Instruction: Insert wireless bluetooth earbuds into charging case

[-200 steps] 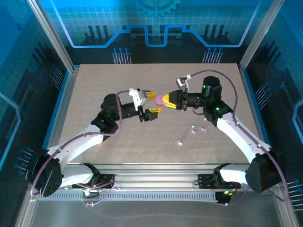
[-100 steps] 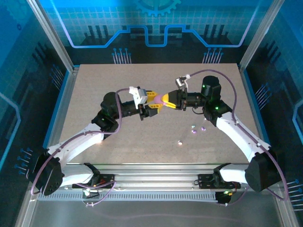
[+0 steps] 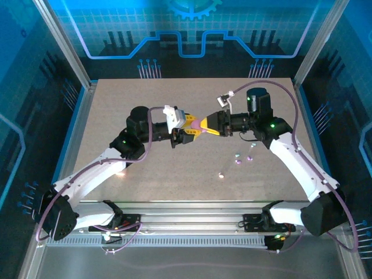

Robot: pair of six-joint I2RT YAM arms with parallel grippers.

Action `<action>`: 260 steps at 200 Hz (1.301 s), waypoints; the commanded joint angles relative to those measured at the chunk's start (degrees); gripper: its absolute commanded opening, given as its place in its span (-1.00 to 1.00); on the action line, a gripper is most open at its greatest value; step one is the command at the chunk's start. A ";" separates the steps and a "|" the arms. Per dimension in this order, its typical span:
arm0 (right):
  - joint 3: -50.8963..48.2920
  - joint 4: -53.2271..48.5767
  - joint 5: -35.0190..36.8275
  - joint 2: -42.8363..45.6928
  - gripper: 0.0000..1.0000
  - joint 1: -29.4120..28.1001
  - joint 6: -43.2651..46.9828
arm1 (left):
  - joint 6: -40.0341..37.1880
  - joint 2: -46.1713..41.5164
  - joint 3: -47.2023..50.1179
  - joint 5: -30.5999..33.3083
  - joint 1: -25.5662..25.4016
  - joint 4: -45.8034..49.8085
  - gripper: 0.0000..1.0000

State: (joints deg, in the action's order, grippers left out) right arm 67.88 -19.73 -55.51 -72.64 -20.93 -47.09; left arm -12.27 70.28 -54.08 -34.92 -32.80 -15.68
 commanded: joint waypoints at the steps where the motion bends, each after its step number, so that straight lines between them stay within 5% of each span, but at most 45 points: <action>1: 1.13 -7.27 -0.62 1.31 -0.13 0.89 5.70 | -2.73 -0.94 -2.40 -1.89 -0.17 4.64 -0.30; 61: -2.36 2.67 -3.19 1.88 -0.65 1.18 -1.58 | -2.93 -0.63 -3.10 -2.81 -0.17 5.01 -0.17; 115: -9.09 24.69 -4.39 3.20 -0.81 2.55 -19.20 | -1.02 -1.39 2.31 -0.06 0.56 -6.10 0.41; 144: -11.16 33.52 -5.37 2.83 -0.81 2.82 -25.97 | 1.64 -0.89 3.56 -1.29 1.37 -9.98 0.38; 260: -10.38 34.84 -5.33 2.43 -0.76 1.02 -27.53 | 6.82 1.70 3.28 -2.44 1.55 -17.24 0.05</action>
State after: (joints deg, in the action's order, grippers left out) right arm 56.93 13.04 -60.27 -70.91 -19.00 -74.04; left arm -6.04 71.00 -50.17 -35.51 -31.44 -30.52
